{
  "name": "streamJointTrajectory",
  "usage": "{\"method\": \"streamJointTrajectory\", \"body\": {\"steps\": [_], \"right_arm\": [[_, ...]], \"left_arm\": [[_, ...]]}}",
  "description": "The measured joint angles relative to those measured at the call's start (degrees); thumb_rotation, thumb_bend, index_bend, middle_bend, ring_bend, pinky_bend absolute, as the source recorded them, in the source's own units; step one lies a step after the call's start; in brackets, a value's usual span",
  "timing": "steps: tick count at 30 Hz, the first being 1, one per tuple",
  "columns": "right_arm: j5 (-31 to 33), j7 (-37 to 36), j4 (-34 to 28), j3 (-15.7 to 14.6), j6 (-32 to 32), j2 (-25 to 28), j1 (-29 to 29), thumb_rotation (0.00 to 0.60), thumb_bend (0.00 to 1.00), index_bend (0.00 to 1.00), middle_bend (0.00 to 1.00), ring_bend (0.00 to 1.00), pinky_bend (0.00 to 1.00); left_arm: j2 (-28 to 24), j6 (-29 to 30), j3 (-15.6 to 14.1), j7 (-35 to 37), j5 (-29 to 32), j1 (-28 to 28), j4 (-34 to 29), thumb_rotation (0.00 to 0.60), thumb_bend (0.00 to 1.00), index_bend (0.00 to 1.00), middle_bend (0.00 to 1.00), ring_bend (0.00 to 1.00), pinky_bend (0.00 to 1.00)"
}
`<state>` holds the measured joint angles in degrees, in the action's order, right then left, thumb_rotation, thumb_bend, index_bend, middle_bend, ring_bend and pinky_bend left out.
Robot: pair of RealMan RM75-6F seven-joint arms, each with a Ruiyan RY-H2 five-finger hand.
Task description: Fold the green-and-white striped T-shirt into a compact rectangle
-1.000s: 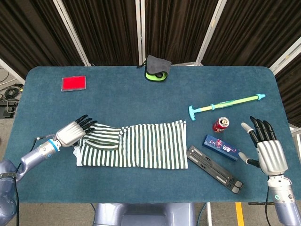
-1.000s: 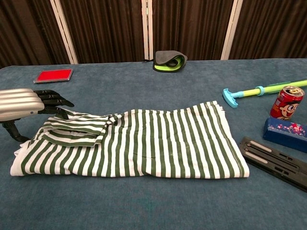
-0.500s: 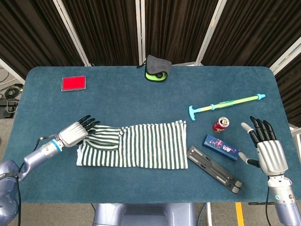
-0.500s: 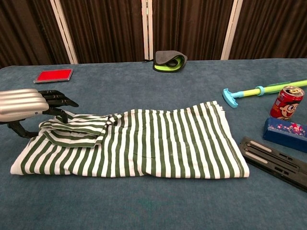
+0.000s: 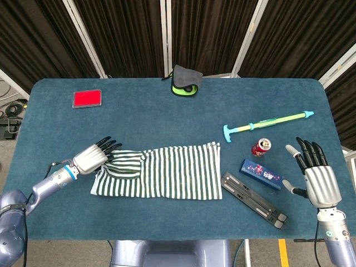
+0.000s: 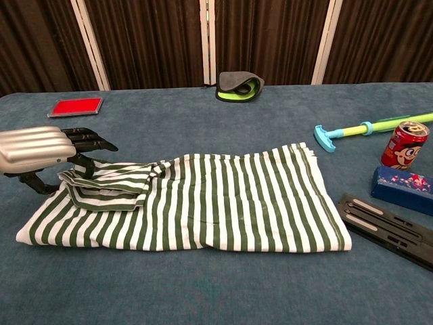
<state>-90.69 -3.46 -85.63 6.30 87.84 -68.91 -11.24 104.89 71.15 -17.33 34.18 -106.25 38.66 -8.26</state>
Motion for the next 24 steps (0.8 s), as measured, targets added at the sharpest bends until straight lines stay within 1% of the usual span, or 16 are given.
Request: {"method": "streamJointTrajectory", "body": {"steps": [2,5,12,16,24], "right_arm": [[-0.03,-0.05,0.00,0.01,0.03,0.02,0.00,0.600,0.00,0.20,0.00,0.00,0.00],[-0.07,-0.09,0.03,0.00,0.03,0.02,-0.01,0.600,0.00,0.20,0.00,0.00,0.00],[-0.16,-0.06,0.04,-0.01,0.09,-0.03,-0.01,0.600,0.00,0.20,0.00,0.00,0.00],[-0.22,0.03,0.07,-0.03,0.05,-0.10,-0.05,0.600,0.00,0.20,0.00,0.00,0.00],[-0.14,0.14,0.25,-0.07,-0.18,-0.25,-0.14,0.600,0.00,0.20,0.00,0.00,0.00]], "left_arm": [[0.14,0.02,0.10,0.09,0.15,-0.01,-0.02,0.600,0.51,0.61,0.00,0.00,0.00],[0.36,0.09,0.27,0.32,0.38,-0.10,-0.09,0.600,0.56,0.66,0.00,0.00,0.00],[0.61,0.51,0.47,0.05,0.67,-0.34,0.13,0.600,0.57,0.76,0.00,0.00,0.00],[0.58,1.05,0.67,0.03,0.89,-0.37,0.19,0.600,0.57,0.79,0.00,0.00,0.00],[-0.61,1.67,0.54,0.04,0.91,-0.89,0.38,0.600,0.57,0.81,0.00,0.00,0.00]]}}
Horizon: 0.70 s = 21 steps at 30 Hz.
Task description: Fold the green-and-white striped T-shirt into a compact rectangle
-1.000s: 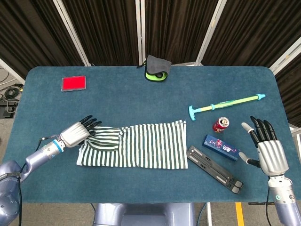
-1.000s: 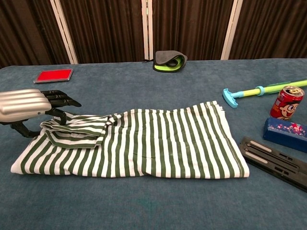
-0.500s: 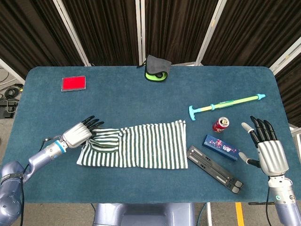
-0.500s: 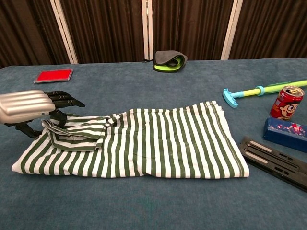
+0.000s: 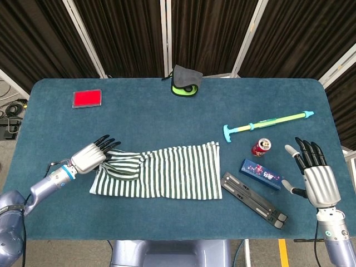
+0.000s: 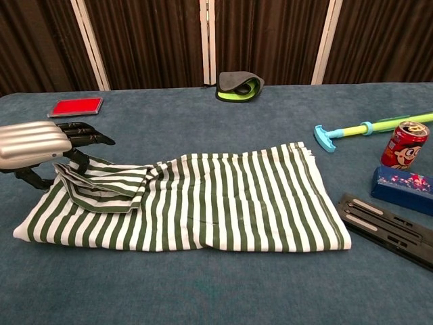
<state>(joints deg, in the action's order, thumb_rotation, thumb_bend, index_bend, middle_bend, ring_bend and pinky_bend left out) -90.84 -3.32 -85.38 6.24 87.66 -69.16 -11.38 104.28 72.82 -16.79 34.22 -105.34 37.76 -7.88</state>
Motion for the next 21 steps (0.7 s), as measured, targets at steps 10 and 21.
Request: {"method": "streamJointTrajectory", "body": {"steps": [10,21], "right_arm": [[-0.13,0.38,0.19,-0.10,-0.21,-0.27,-0.16,0.600,0.00,0.20,0.00,0.00,0.00],[-0.70,1.65,-0.04,-0.45,-0.28,-0.68,-0.27,0.600,0.00,0.20,0.00,0.00,0.00]], "left_arm": [[-3.79,-0.20,-0.11,0.49,0.36,-2.26,0.59,0.600,0.58,0.83,0.00,0.00,0.00],[-7.41,-3.91,1.06,0.12,2.24,-5.54,1.65,0.600,0.58,0.84,0.00,0.00,0.00]]}}
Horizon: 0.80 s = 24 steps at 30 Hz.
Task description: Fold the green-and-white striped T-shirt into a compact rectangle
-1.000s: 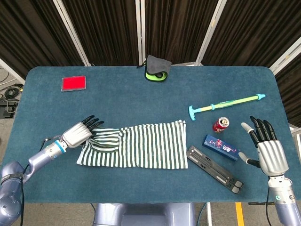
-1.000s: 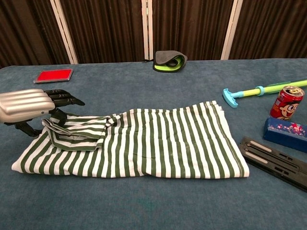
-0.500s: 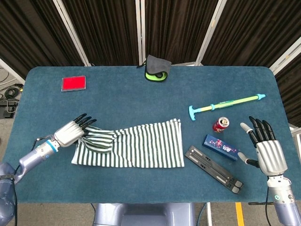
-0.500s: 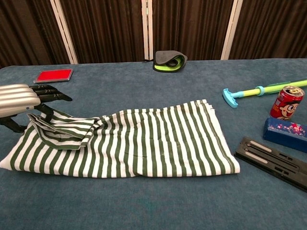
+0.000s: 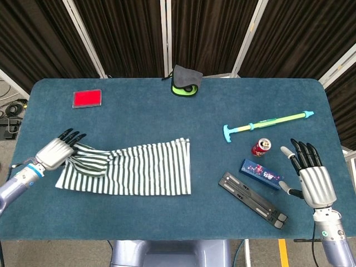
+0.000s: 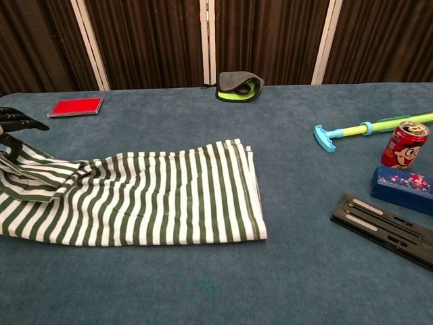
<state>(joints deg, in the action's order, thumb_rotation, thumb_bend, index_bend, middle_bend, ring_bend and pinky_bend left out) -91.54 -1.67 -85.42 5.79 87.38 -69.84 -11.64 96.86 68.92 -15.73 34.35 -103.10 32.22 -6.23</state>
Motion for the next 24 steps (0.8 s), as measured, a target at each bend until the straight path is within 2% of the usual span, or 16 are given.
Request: {"method": "streamJointTrajectory", "body": {"steps": [5,9,16,24], "right_arm": [[0.00,0.19,-0.16,0.00,0.12,0.01,0.07,0.600,0.00,0.20,0.00,0.00,0.00],[0.07,0.02,-0.31,0.08,0.21,0.12,0.10,0.600,0.00,0.20,0.00,0.00,0.00],[0.09,-1.06,-0.57,0.20,0.59,0.58,0.26,0.600,0.00,0.20,0.00,0.00,0.00],[0.11,-2.35,-0.65,0.24,0.76,1.05,0.39,0.600,0.00,0.20,0.00,0.00,0.00]], "left_arm": [[-1.17,-2.66,0.32,-0.79,0.60,-1.46,0.65,0.600,0.58,0.84,0.00,0.00,0.00],[-1.42,-2.13,0.84,-0.87,1.09,-1.65,0.30,0.600,0.58,0.84,0.00,0.00,0.00],[-0.39,4.36,2.28,0.37,1.99,-0.66,-1.39,0.600,0.60,0.87,0.00,0.00,0.00],[2.88,12.77,6.03,2.46,4.11,3.92,-5.15,0.600,0.62,0.88,0.00,0.00,0.00]]}}
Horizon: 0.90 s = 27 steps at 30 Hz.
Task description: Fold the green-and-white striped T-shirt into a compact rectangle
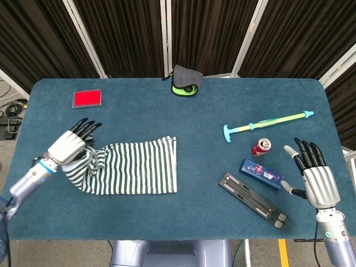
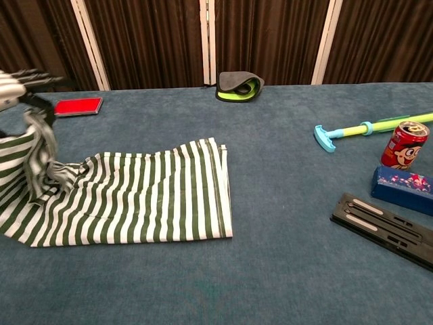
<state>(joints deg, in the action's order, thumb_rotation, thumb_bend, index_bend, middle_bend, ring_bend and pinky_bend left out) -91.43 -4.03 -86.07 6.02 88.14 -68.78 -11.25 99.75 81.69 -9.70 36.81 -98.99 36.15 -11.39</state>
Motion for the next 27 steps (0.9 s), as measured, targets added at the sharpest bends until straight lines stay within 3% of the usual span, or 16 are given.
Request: {"method": "streamJointTrajectory", "body": {"steps": [9,27], "right_arm": [[0.16,-0.46,0.21,0.00,-0.32,0.08,-0.08,0.600,0.00,0.20,0.00,0.00,0.00],[1.09,-1.15,0.98,0.32,-1.09,-0.03,-0.34,0.600,0.00,0.20,0.00,0.00,0.00]], "left_arm": [[3.83,1.53,1.30,-2.07,-0.18,5.78,-3.05,0.600,0.62,0.89,0.00,0.00,0.00],[11.31,-6.29,0.74,-6.57,-1.75,12.76,-3.35,0.600,0.61,0.89,0.00,0.00,0.00]]}}
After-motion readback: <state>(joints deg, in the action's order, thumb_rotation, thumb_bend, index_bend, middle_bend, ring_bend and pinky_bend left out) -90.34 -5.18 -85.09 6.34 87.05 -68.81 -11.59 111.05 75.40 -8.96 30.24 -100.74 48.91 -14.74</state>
